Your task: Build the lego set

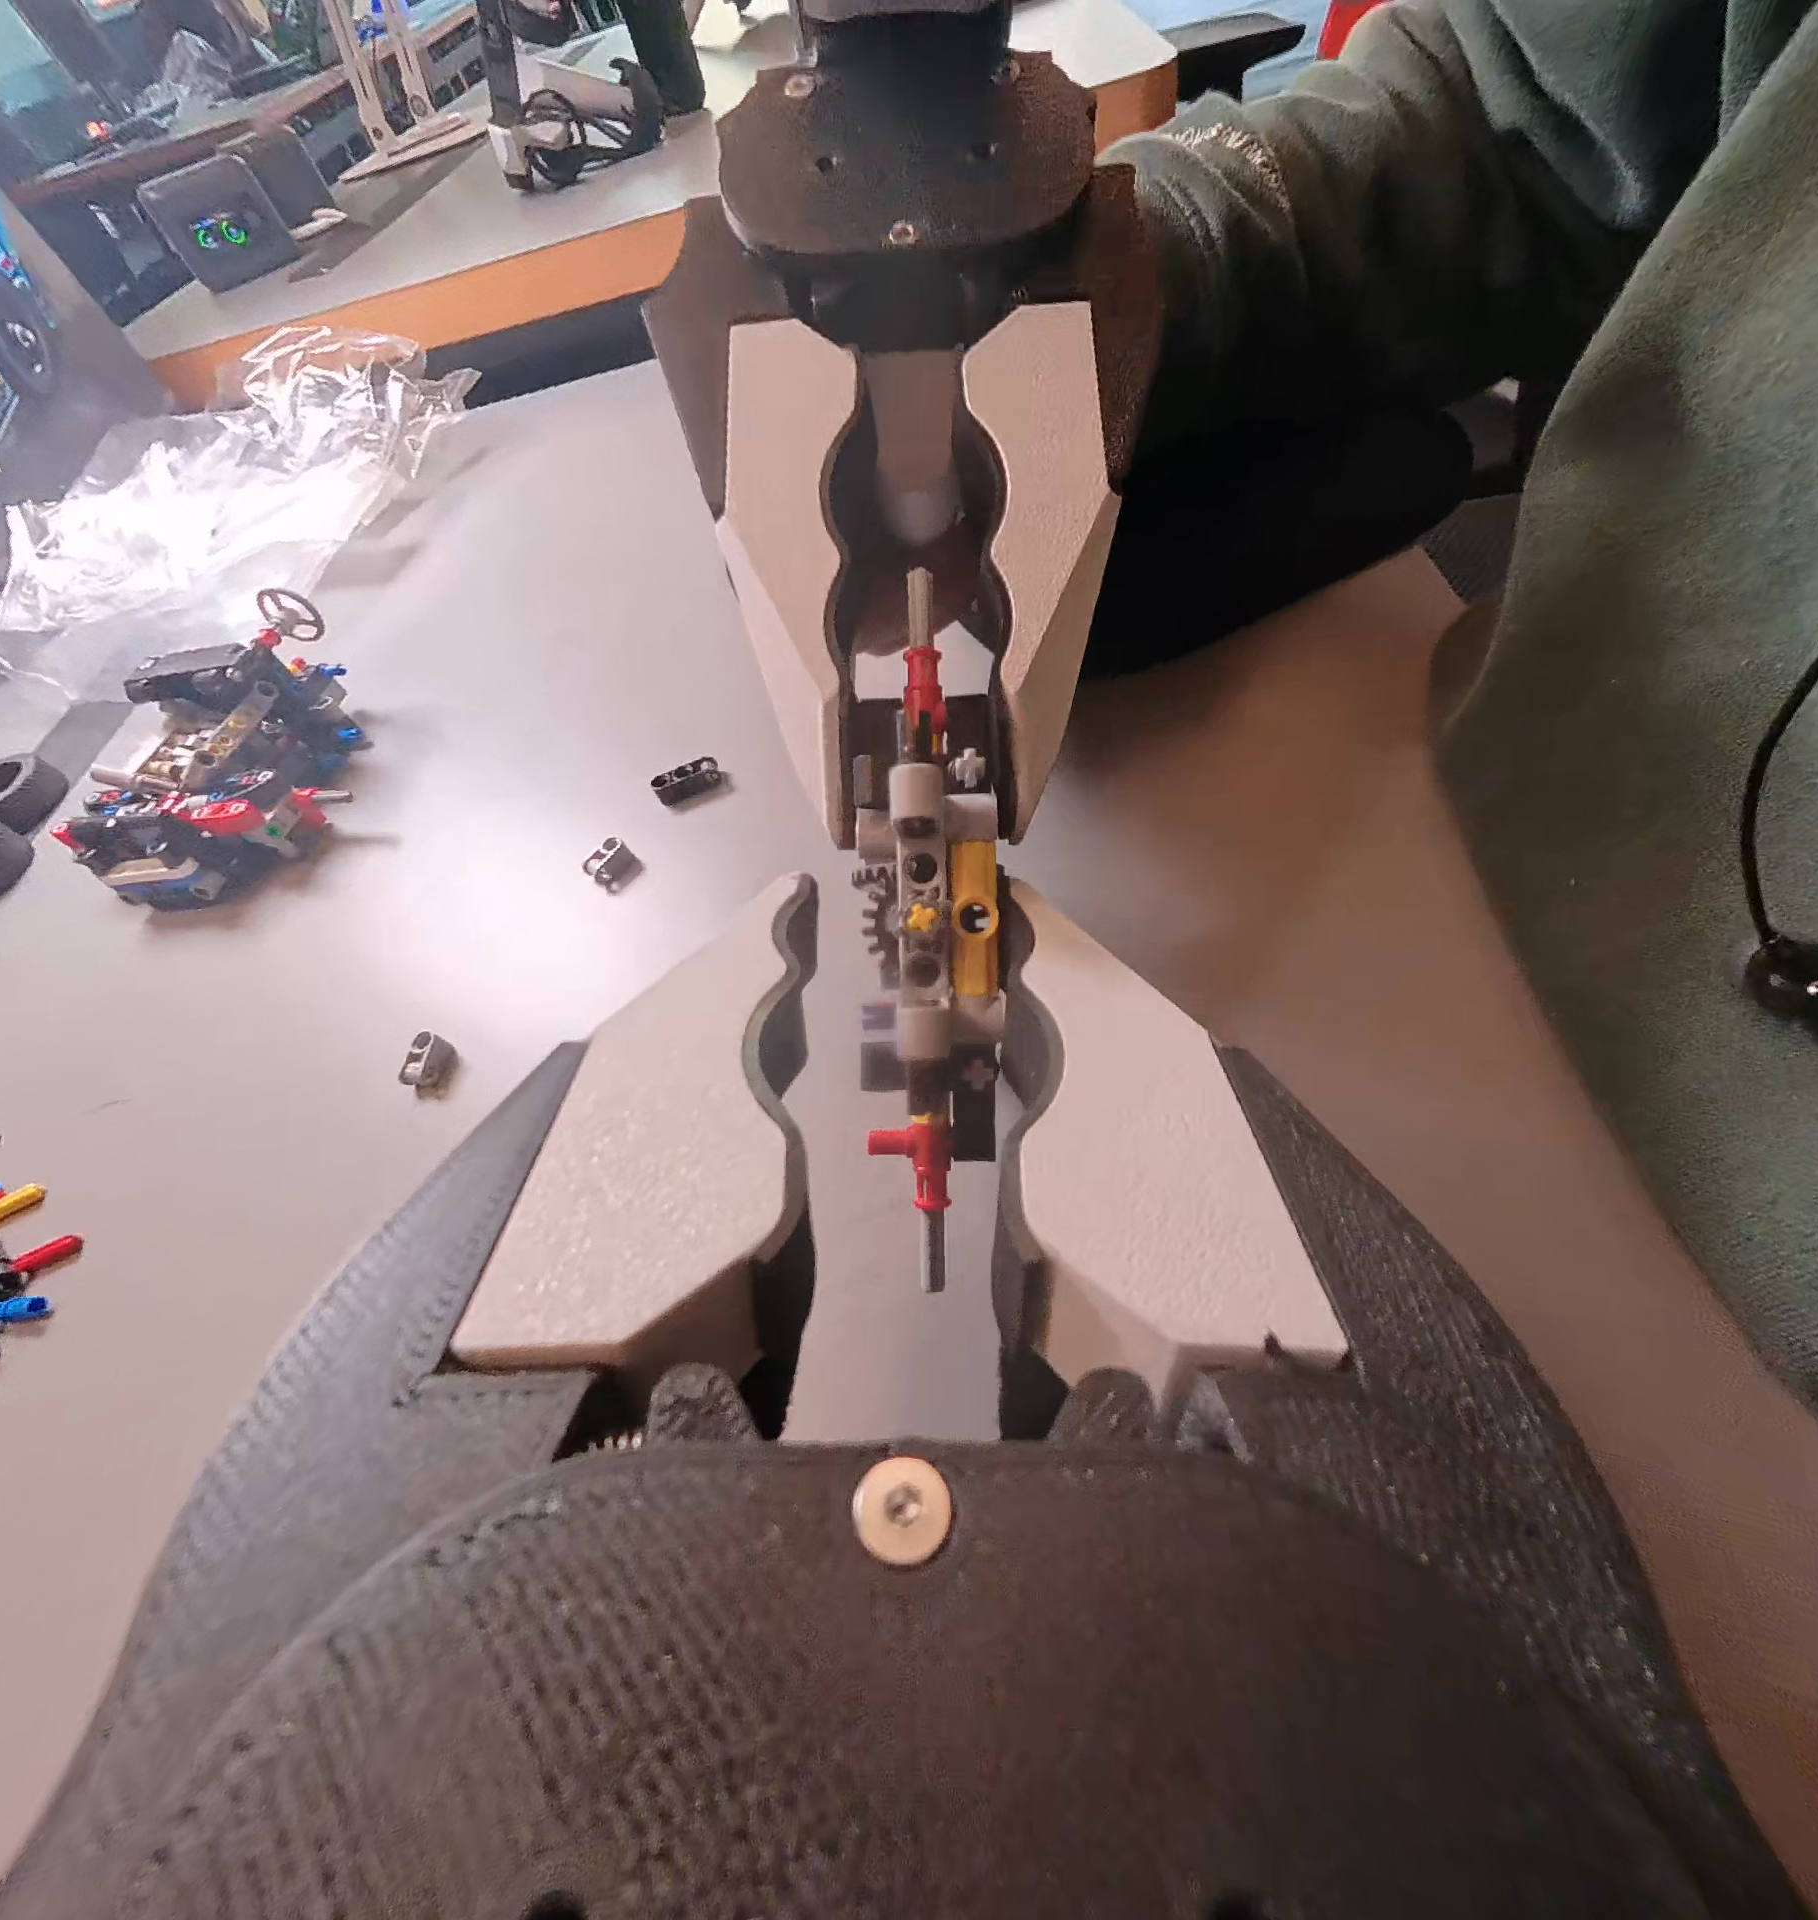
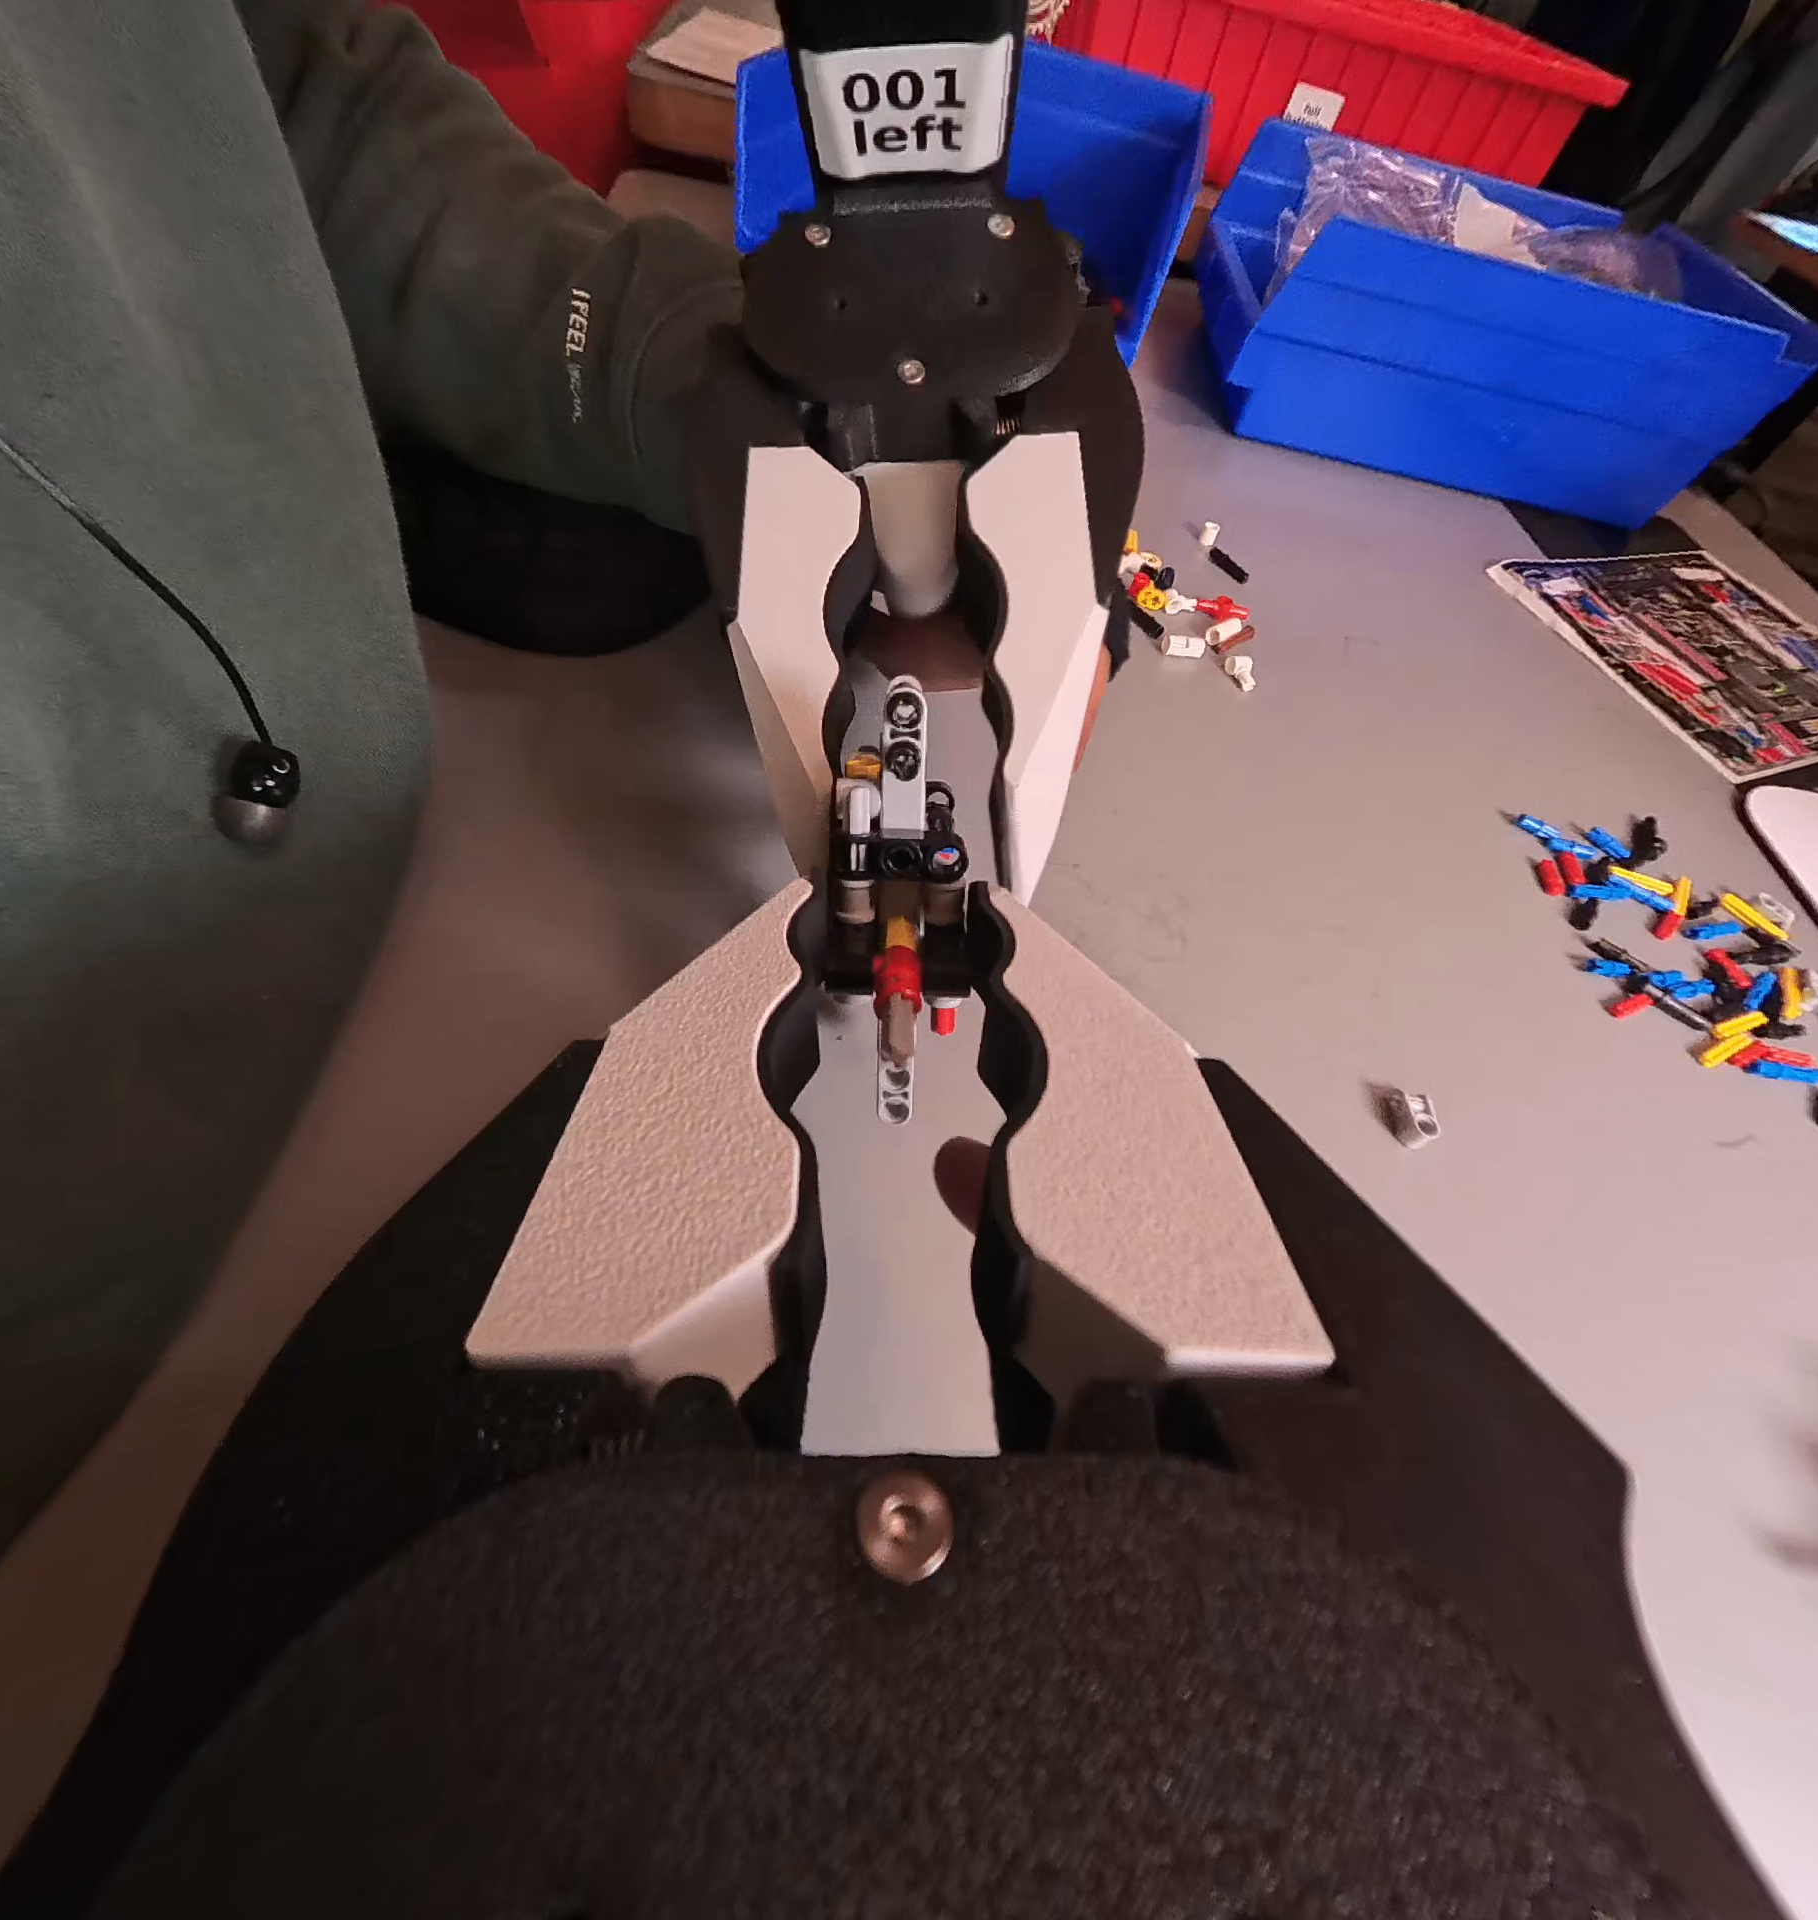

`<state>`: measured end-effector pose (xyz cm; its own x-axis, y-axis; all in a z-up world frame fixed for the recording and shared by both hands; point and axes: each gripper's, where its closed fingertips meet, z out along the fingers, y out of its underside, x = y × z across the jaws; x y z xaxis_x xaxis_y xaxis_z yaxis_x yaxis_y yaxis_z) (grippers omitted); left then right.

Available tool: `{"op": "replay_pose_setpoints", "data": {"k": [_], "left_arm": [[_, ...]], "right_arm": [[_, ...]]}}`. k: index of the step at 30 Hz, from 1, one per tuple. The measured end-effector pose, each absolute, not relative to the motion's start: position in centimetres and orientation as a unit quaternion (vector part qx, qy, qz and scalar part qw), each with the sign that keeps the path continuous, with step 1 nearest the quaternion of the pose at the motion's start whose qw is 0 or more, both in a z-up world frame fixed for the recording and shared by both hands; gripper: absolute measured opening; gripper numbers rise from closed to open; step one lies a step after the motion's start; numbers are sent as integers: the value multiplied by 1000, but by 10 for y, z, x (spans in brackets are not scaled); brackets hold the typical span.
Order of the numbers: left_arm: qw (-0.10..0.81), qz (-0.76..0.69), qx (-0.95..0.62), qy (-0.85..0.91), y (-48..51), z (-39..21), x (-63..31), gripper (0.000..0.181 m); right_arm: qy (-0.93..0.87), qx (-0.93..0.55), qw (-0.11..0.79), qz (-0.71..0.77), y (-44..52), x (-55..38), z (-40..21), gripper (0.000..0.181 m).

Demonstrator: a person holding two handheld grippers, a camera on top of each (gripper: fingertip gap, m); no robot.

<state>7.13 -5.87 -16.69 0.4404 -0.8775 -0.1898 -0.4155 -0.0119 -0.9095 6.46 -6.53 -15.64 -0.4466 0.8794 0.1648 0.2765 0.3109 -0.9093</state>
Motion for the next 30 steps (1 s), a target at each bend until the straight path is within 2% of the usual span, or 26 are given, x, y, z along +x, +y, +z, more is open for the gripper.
{"op": "replay_pose_setpoints", "data": {"k": [4, 8, 11, 15, 18, 20, 25, 28, 30], "left_arm": [[513, -255, -673, 467, -61, -163, 73, 21], [554, -291, -643, 441, -60, -144, 72, 21], [588, -344, -614, 399, -60, -122, 64, 20], [614, -404, -576, 357, -62, -101, 60, 21], [624, -432, -552, 346, -65, -92, 65, 21], [630, -443, -539, 341, -67, -88, 67, 21], [618, -440, -555, 342, -65, -94, 68, 20], [600, -455, -565, 338, -65, -93, 65, 33], [593, -461, -567, 338, -65, -91, 63, 33]], "right_arm": [[-735, -395, 361, 417, -64, 64, -149, 25], [-699, -382, 401, 452, -64, 63, -125, 25], [-654, -381, 410, 509, -59, 68, -104, 37], [-629, -385, 420, 529, -56, 68, -92, 38], [-629, -383, 423, 528, -64, 62, -91, 37], [-620, -379, 433, 533, -67, 60, -85, 27], [-618, -382, 437, 530, -68, 62, -81, 25], [-637, -385, 442, 501, -65, 64, -86, 24], [-645, -383, 442, 492, -66, 66, -90, 24]]}}
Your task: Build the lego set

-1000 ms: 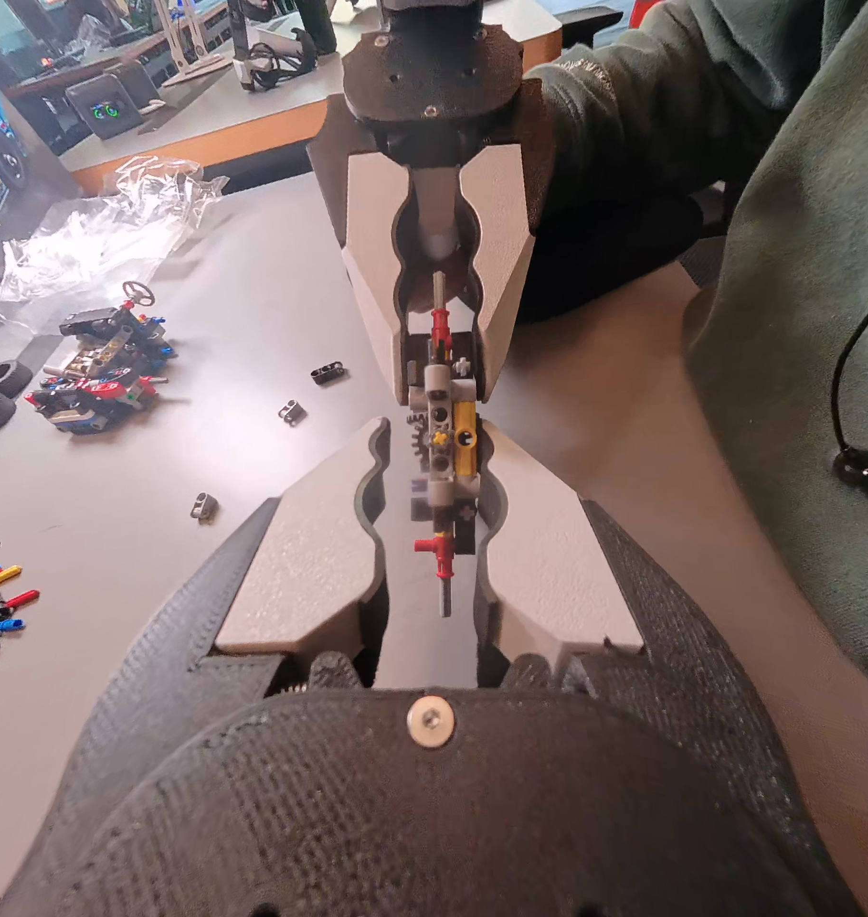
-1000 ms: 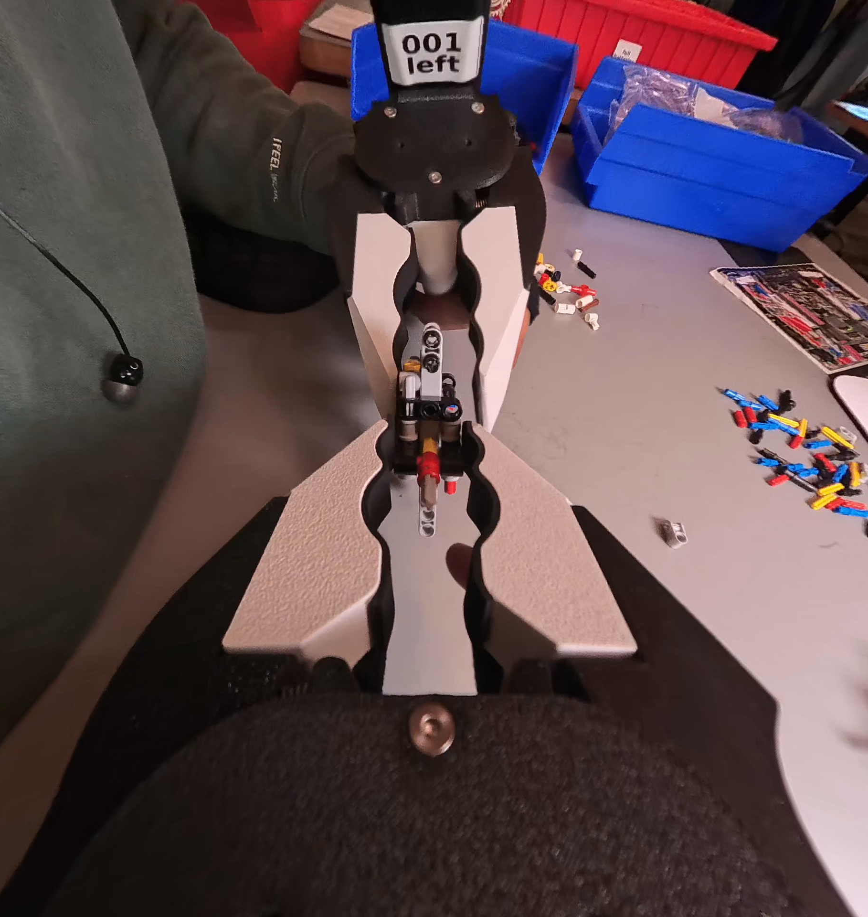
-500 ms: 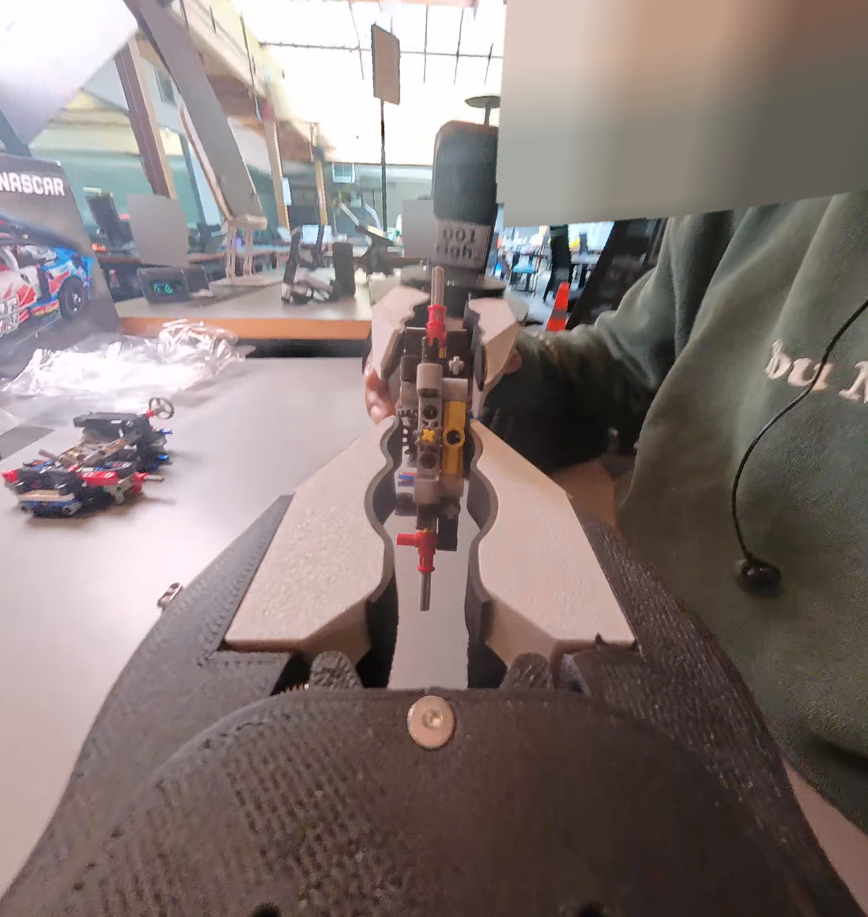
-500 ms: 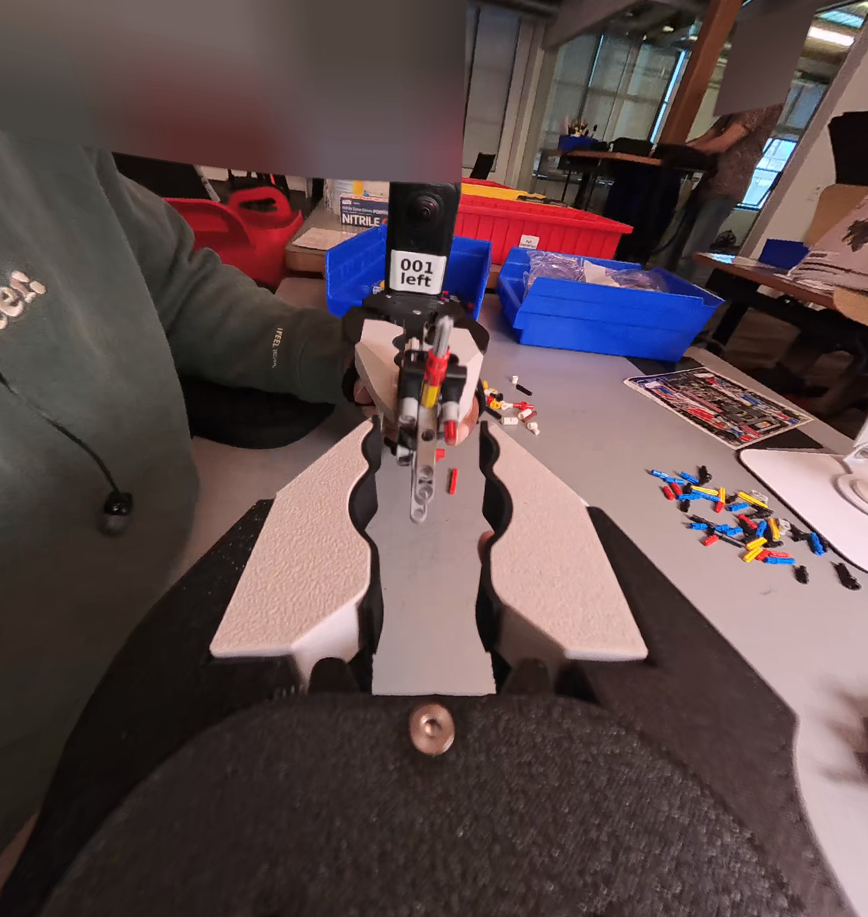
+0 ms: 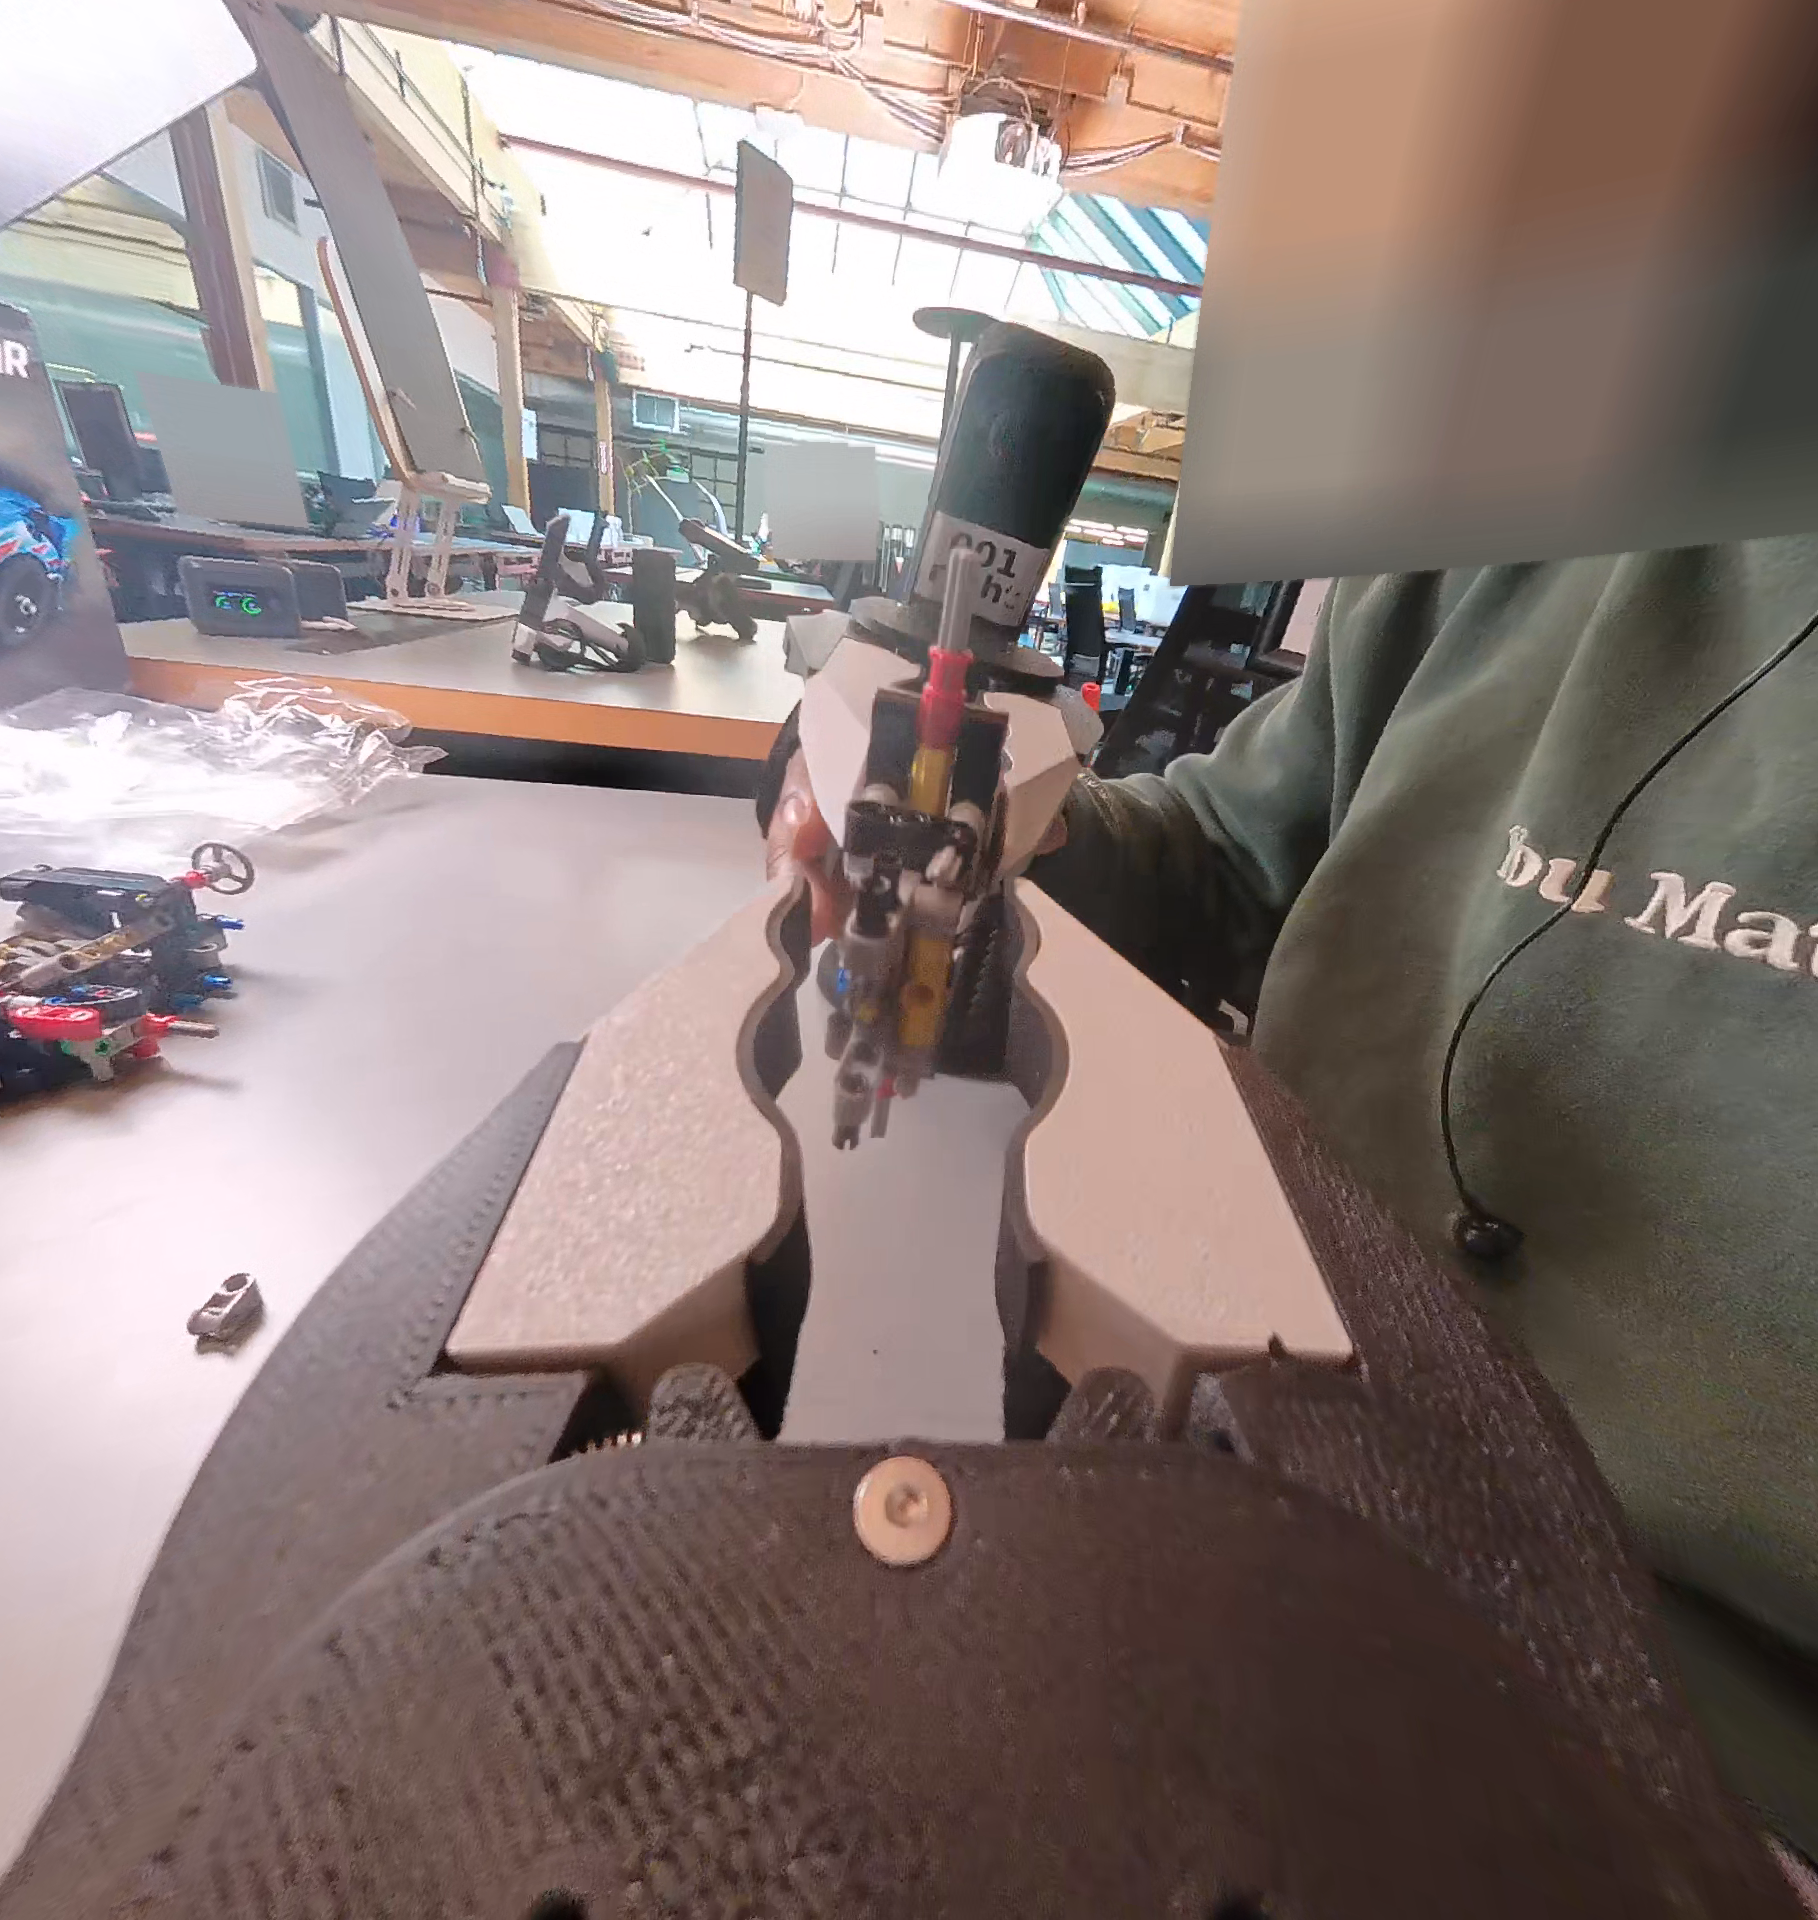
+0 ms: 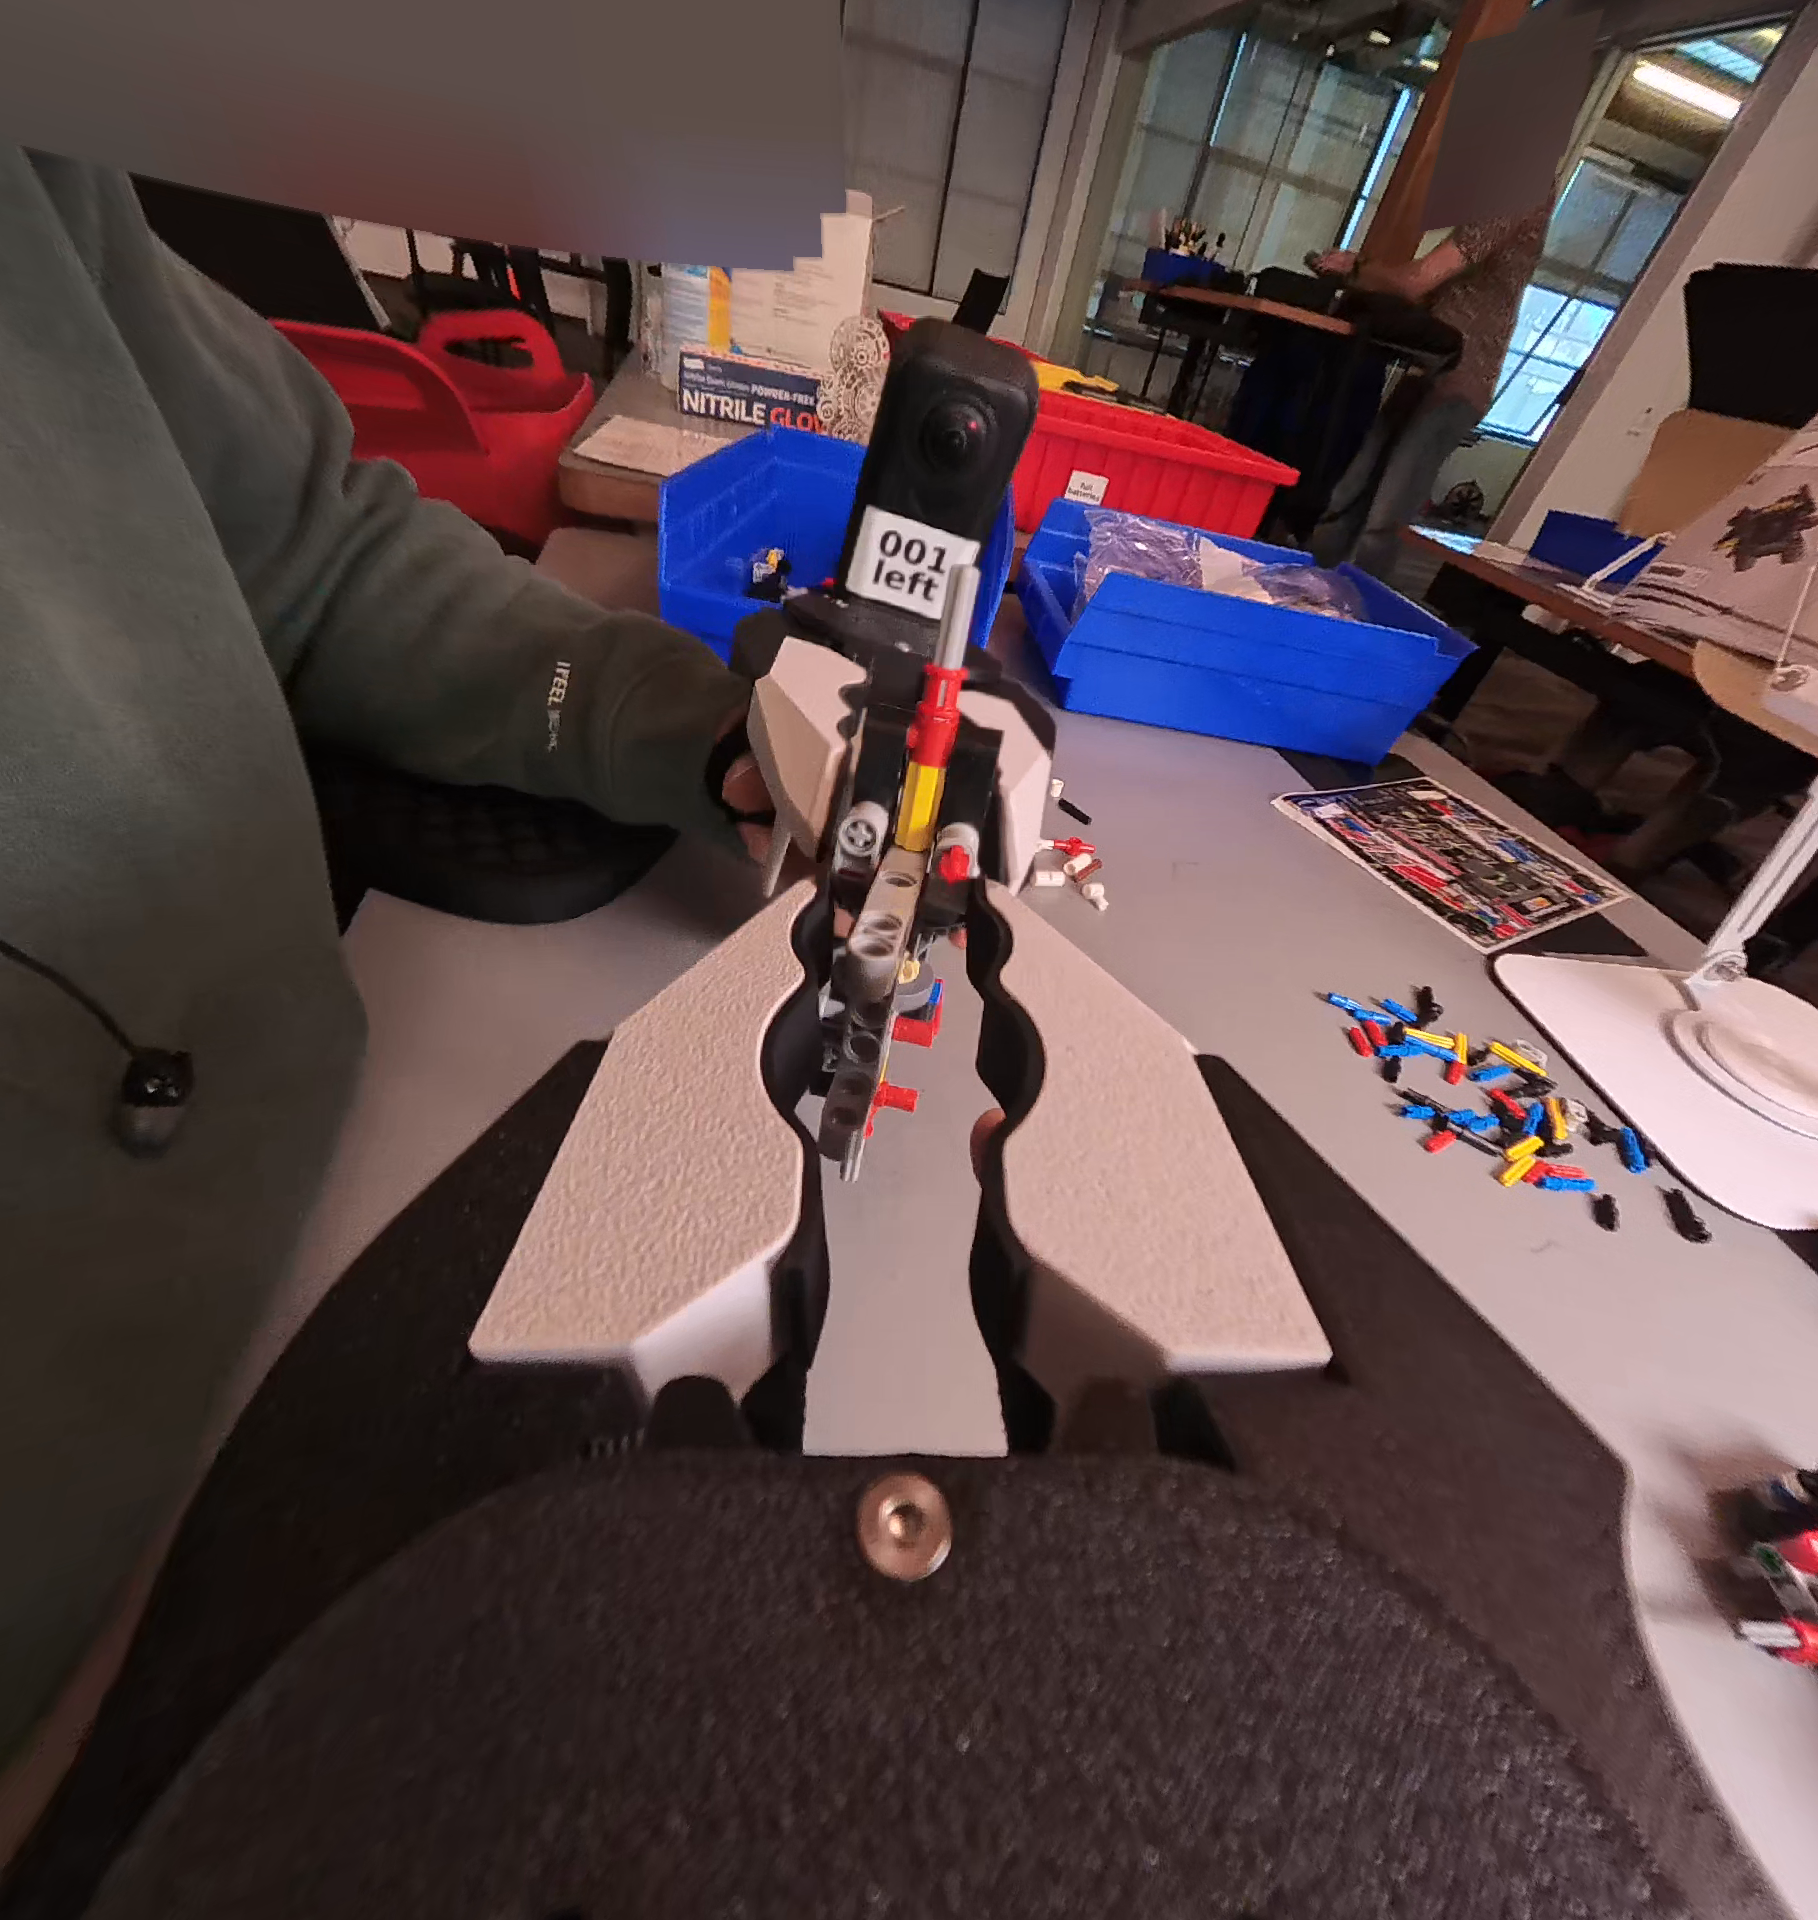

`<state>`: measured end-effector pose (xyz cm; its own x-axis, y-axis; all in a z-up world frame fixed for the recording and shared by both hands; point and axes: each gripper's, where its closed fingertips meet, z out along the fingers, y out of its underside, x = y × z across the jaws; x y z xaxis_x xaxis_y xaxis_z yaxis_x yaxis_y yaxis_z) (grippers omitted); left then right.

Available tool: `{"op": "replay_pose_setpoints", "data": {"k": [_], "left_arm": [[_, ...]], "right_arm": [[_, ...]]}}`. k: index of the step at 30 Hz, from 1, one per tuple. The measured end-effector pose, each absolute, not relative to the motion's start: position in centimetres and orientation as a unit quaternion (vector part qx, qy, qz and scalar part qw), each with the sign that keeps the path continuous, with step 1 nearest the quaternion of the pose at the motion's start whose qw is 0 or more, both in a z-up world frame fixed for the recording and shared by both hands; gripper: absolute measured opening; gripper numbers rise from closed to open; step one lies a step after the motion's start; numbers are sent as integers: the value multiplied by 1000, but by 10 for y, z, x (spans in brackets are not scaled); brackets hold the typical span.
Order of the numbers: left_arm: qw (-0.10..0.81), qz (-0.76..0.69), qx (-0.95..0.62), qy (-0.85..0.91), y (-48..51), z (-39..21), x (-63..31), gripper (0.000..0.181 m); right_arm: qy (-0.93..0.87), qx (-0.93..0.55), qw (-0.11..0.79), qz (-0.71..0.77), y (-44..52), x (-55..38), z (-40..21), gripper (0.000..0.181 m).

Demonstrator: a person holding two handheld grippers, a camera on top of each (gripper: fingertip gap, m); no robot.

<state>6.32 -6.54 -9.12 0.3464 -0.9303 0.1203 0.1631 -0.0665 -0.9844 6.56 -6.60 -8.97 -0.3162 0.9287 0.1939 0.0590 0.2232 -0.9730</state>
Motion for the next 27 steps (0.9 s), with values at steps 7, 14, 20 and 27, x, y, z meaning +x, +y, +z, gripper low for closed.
{"op": "replay_pose_setpoints", "data": {"k": [7, 14, 20, 27], "left_arm": [[575, -403, -566, 432, -82, -99, 78, 26], [607, -285, -563, 484, -80, -102, 76, 23], [619, -236, -561, 496, -77, -102, 73, 23], [611, -237, -574, 490, -77, -102, 74, 23]], "right_arm": [[-692, -301, 476, 453, -84, 70, -101, 25], [-688, -290, 494, 446, -83, 70, -102, 25], [-674, -300, 499, 454, -80, 69, -99, 24], [-674, -310, 483, 465, -80, 69, -99, 23]]}}
